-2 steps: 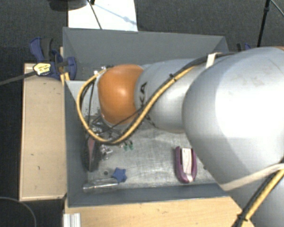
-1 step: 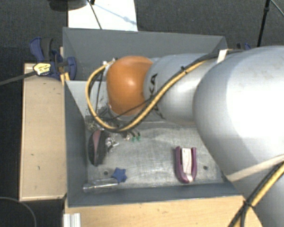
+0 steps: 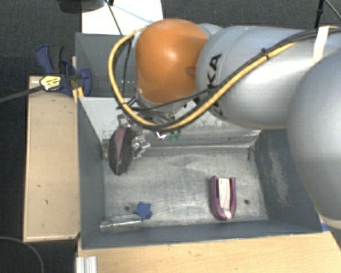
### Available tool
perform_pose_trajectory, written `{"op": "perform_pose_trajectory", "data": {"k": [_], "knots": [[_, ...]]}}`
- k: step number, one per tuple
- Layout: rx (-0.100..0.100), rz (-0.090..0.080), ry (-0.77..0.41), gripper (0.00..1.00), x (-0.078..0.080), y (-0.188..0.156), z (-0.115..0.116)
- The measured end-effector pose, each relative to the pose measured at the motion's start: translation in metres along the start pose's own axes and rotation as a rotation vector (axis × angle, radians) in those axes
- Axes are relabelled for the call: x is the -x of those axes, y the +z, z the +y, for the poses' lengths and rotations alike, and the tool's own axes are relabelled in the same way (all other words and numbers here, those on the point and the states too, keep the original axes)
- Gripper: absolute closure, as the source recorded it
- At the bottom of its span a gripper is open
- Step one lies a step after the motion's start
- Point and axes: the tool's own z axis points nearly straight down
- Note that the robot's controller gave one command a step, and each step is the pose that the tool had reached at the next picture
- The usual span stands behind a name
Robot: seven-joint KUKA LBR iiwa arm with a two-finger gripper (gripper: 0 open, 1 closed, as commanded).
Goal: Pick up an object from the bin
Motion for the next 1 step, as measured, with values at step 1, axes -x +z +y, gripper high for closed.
{"op": "perform_pose_trajectory", "data": {"k": [1], "knots": [[-0.001,-0.009,-0.332,1.0,-0.0806,0.1182,-0.0333]]}}
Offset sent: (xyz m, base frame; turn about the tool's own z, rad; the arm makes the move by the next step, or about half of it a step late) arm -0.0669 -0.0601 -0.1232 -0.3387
